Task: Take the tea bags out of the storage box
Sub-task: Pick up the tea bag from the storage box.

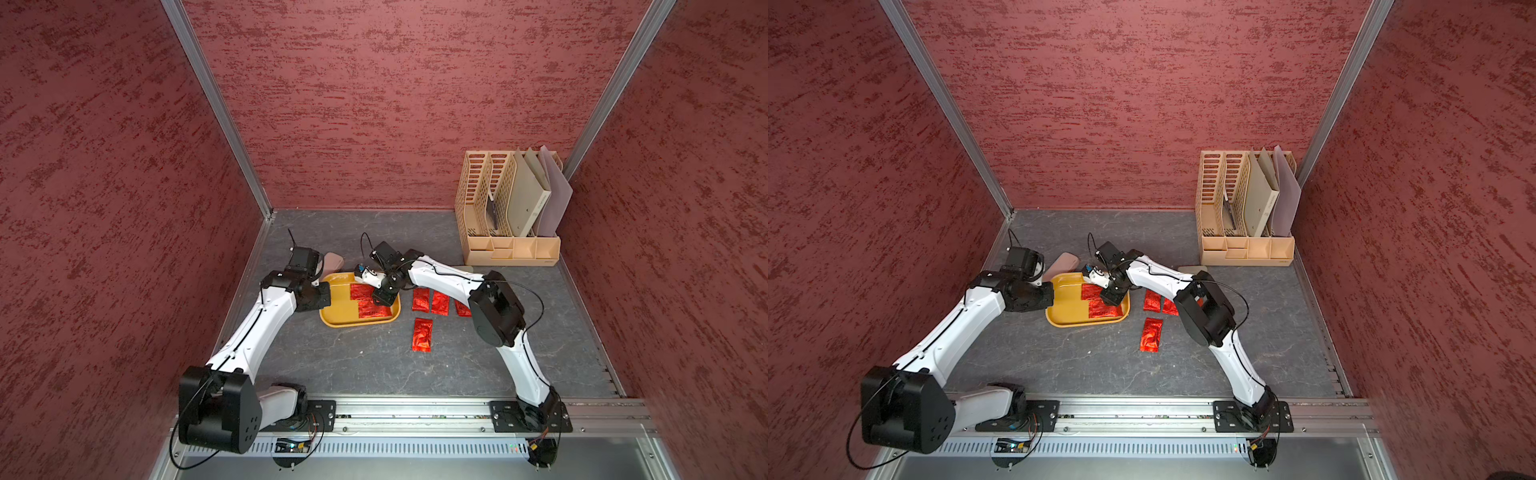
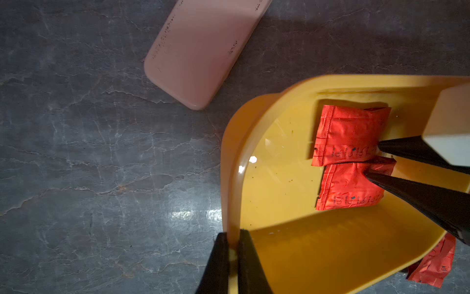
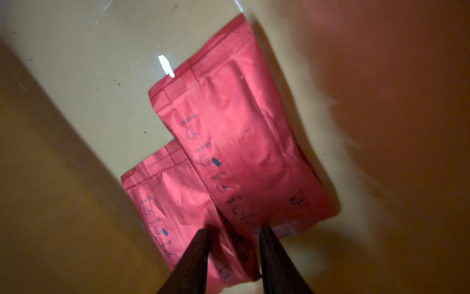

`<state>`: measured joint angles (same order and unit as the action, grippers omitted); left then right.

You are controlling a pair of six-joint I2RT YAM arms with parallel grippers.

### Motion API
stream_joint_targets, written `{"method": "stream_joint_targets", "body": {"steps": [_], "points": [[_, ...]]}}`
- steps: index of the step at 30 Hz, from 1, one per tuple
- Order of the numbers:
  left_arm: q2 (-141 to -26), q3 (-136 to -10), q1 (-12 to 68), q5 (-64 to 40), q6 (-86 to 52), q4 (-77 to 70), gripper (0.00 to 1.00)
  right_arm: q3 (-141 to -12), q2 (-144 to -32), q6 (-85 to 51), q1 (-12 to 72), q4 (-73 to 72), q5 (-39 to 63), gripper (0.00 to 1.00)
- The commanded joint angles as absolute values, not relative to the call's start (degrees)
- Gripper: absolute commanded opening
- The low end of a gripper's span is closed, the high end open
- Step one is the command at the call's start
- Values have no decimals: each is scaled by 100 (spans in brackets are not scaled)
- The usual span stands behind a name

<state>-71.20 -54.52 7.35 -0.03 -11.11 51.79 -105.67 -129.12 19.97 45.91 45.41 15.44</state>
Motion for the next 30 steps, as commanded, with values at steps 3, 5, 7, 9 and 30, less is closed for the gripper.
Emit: {"method": "stream_joint_targets", "body": {"steps": [3,5,7,9,30], "points": [[-7075,-5528,704,0,-1090,5089,0,-10696,-13048,2038,4562,4801,1894,26],[-7066,-5537,707,5,-1090,5098,0,-10698,-13004,2009,4562,4813,1907,22],[-7058,-5536,706,18,-1090,5094,0,-10688,-12927,1993,4562,4812,1911,17],[-7066,-5535,704,9,-1082,5098,0,-10688,-12855,1978,4562,4808,1922,11],[-7096,-5537,686,27,-1102,5100,0,-9855,-11071,86,4418,4422,1923,0]]}}
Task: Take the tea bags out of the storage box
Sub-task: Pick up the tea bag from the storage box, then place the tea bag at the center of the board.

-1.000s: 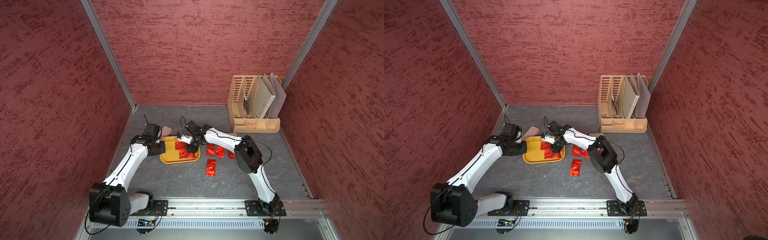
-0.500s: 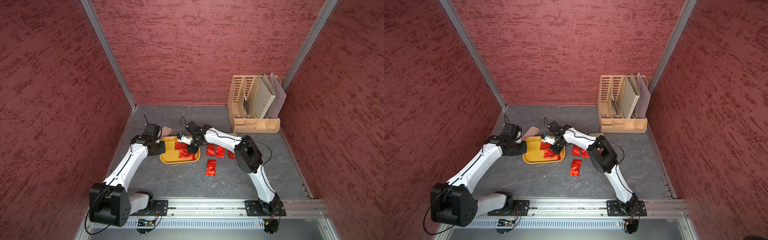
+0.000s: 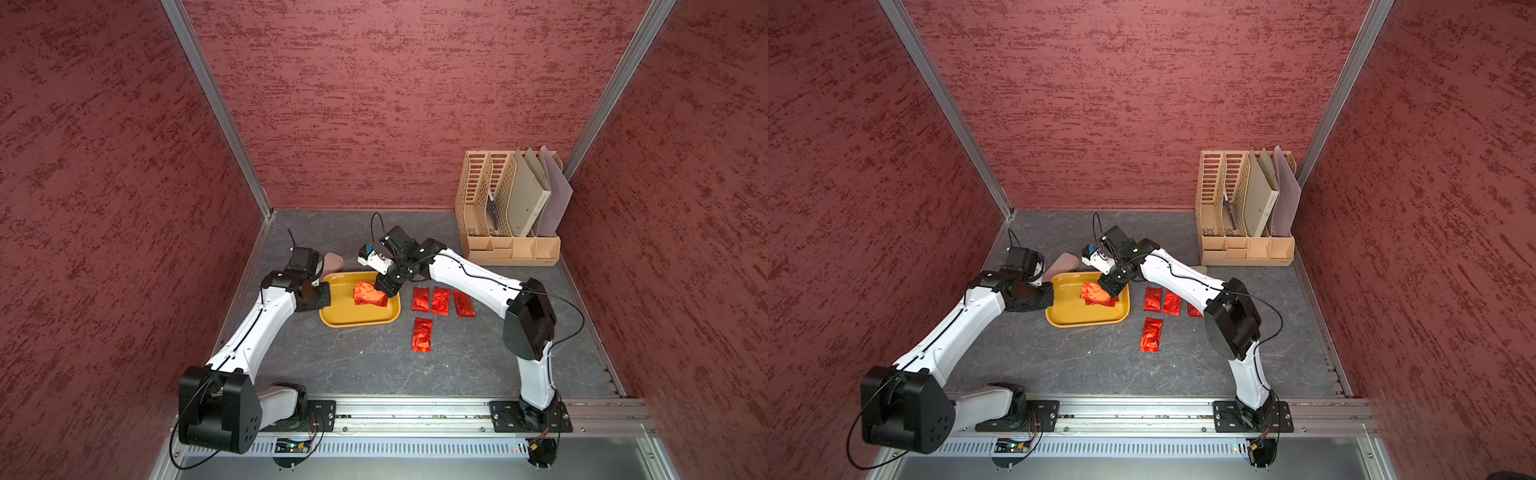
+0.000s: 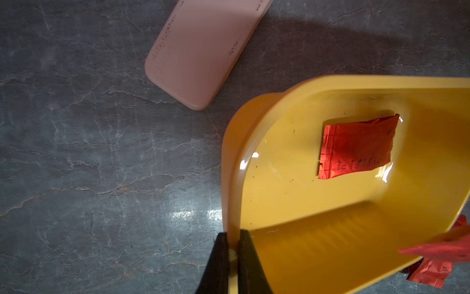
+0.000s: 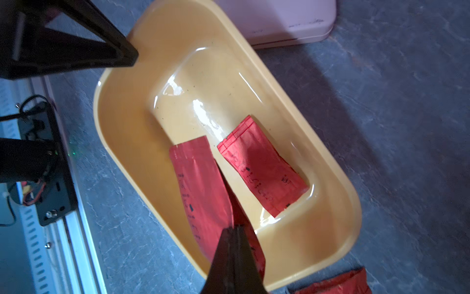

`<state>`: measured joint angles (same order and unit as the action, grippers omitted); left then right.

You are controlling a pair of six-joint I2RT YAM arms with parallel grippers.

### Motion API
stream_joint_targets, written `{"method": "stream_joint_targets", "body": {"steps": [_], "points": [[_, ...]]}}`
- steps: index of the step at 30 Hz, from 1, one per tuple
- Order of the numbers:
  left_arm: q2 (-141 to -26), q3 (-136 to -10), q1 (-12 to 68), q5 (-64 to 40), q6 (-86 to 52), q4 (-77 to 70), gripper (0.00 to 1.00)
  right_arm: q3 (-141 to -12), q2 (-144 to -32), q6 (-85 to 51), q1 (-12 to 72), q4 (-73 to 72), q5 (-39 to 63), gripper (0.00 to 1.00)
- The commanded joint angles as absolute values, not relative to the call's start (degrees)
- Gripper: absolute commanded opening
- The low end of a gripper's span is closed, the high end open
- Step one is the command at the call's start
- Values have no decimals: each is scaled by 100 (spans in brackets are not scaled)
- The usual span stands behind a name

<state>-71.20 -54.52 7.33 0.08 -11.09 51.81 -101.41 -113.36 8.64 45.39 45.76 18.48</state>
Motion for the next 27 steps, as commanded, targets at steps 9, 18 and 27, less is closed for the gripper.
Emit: {"method": "stream_joint_targets", "body": {"steps": [9,18,27], "points": [[-7110,-5537,683,26,-1107,5102,0,-7265,-8951,-3145,3337,3502,1626,0],[-7091,-5537,670,1,-1108,5107,0,-4640,-6885,-4820,3082,2951,977,0],[-7119,-5542,674,-12,-1107,5117,0,-3317,-6685,-5629,3129,2151,1454,0]]}}
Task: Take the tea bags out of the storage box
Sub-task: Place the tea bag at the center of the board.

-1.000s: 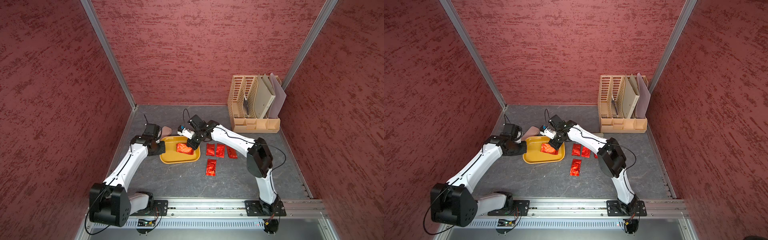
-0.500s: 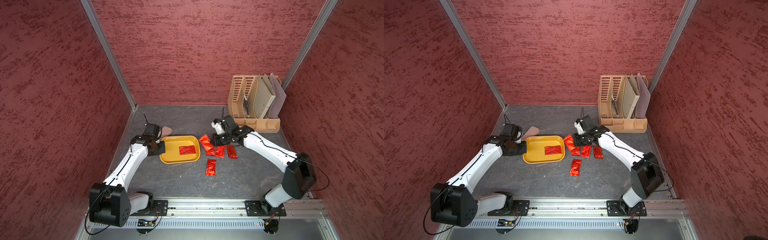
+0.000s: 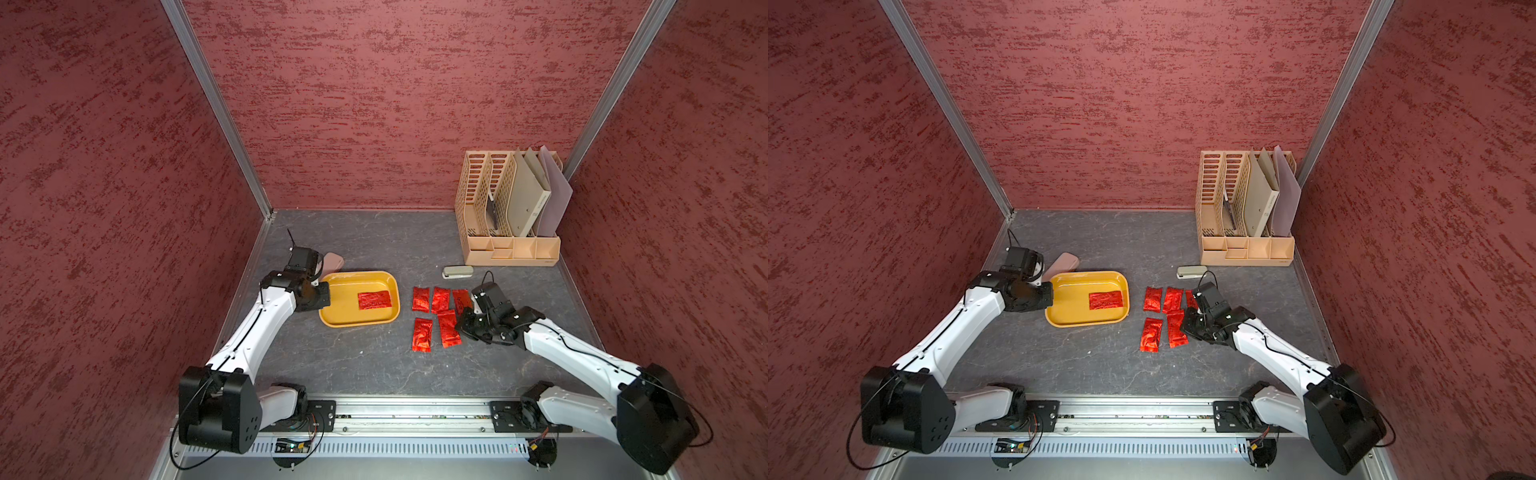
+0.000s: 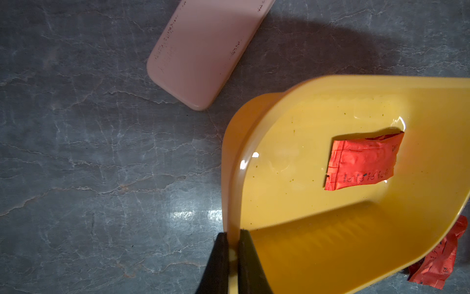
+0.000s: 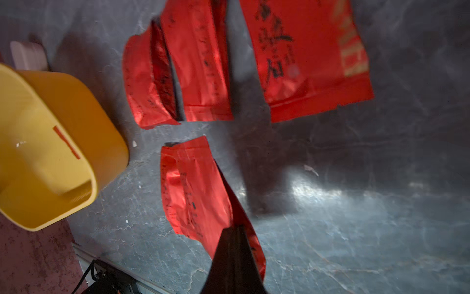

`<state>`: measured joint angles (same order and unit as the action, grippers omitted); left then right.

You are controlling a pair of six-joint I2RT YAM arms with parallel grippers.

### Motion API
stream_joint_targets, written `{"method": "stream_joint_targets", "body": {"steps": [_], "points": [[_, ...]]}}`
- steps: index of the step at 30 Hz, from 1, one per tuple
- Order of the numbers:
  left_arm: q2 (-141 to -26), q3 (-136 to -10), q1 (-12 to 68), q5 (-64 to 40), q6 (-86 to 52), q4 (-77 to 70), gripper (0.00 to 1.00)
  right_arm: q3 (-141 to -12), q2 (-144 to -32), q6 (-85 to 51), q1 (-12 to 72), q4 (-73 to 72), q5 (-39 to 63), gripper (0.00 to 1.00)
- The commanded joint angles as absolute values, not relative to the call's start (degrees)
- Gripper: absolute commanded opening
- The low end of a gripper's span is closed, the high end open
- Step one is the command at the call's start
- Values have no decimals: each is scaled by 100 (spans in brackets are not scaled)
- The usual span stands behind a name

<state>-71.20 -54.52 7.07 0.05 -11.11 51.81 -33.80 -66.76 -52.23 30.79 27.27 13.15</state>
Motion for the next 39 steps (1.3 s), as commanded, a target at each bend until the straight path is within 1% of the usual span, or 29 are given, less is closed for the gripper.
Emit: {"method": "stream_joint_targets", "body": {"steps": [1,12,17,29,35,39], "points": [[-7119,-5538,668,-16,-1107,5115,0,-3276,-6721,-5671,3155,2123,1419,0],[-7146,-5545,669,-18,-1115,5114,0,-2932,-7401,-5951,3285,1113,1555,0],[-7153,-5546,670,-17,-1116,5112,0,-2919,-7534,-5989,3329,986,1564,0],[-7180,-5542,674,-39,-1115,5109,0,-2819,-7315,-6032,3331,1309,1310,0],[-7181,-5546,672,-53,-1116,5114,0,-2725,-7076,-6034,3332,1476,1275,0],[-7181,-5546,668,-44,-1112,5114,0,-2749,-7112,-6012,3332,1499,1290,0]]}}
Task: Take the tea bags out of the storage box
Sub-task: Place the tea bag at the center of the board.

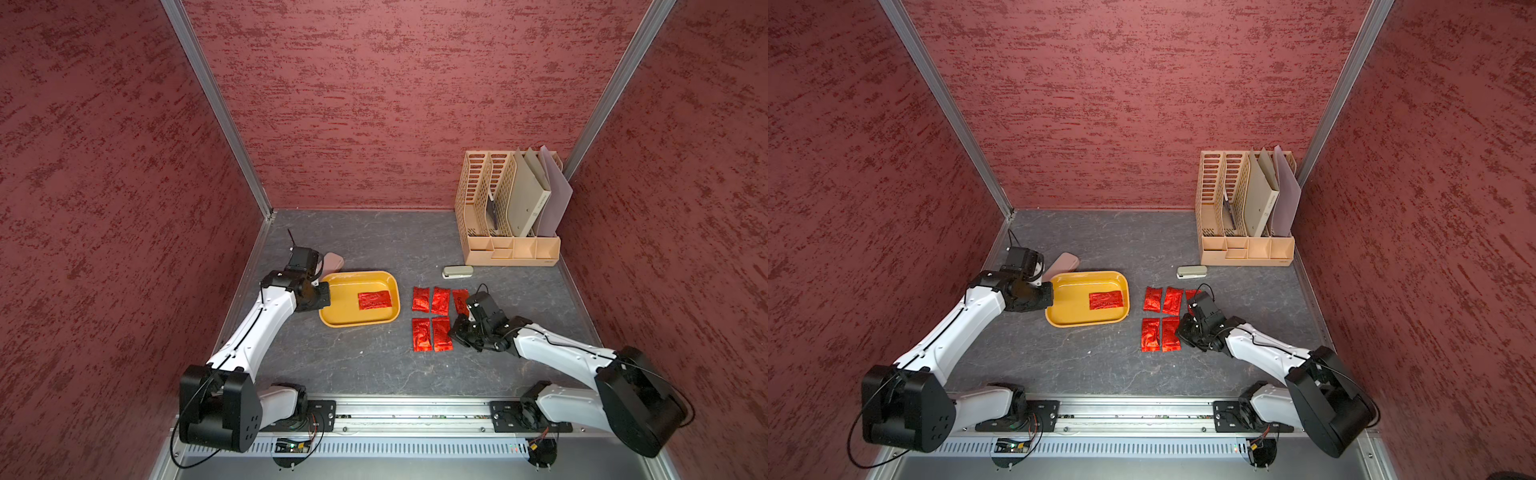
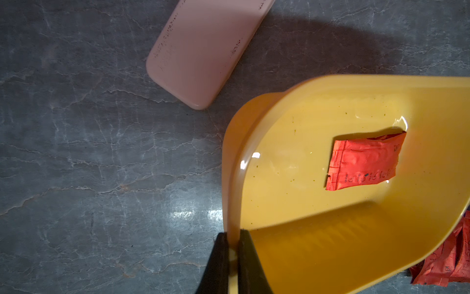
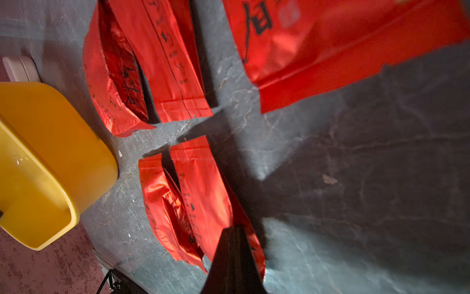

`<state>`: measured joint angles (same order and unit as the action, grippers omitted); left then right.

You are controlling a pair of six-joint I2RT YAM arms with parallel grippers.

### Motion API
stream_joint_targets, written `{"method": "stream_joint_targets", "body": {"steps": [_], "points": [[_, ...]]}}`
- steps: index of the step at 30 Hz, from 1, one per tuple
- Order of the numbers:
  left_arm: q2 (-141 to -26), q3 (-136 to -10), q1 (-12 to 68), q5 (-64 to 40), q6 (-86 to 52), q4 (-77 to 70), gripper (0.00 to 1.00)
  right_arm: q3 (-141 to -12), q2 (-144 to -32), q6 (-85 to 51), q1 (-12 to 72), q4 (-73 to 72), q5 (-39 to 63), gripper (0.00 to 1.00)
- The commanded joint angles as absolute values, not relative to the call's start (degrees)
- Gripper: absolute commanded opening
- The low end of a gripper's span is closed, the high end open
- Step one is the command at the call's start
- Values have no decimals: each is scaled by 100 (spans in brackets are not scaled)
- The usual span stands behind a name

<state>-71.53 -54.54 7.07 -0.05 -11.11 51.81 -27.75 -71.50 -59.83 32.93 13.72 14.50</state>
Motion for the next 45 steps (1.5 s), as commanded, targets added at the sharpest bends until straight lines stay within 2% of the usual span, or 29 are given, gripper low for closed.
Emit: {"method": "stream_joint_targets", "body": {"steps": [1,4,7,14,17,21,33,37,40,45], "points": [[-7181,-5546,669,-43,-1116,5102,0,-2742,-7140,-6005,3329,1482,1305,0],[-7189,-5546,664,-40,-1116,5113,0,-2816,-7276,-5960,3331,1500,1401,0],[-7195,-5546,659,-30,-1116,5115,0,-2822,-7304,-5968,3335,1537,1428,6],[-7207,-5555,650,-45,-1110,5121,0,-2873,-7146,-5882,3330,1775,1318,7],[-7207,-5555,647,-53,-1108,5118,0,-2909,-7205,-5848,3332,1784,1360,14],[-7216,-5555,644,-58,-1103,5114,0,-2936,-7220,-5844,3330,1784,1363,18],[-7223,-5555,640,-79,-1109,5124,0,-3059,-7300,-5779,3331,1791,1387,22],[-7216,-5553,644,-77,-1105,5128,0,-3131,-7143,-5717,3329,2020,1257,27],[-7210,-5547,642,-51,-1111,5116,0,-3332,-6940,-5509,3331,2439,1028,33],[-7192,-5542,650,-26,-1125,5111,0,-4073,-6517,-4495,3341,2893,819,33]]}}
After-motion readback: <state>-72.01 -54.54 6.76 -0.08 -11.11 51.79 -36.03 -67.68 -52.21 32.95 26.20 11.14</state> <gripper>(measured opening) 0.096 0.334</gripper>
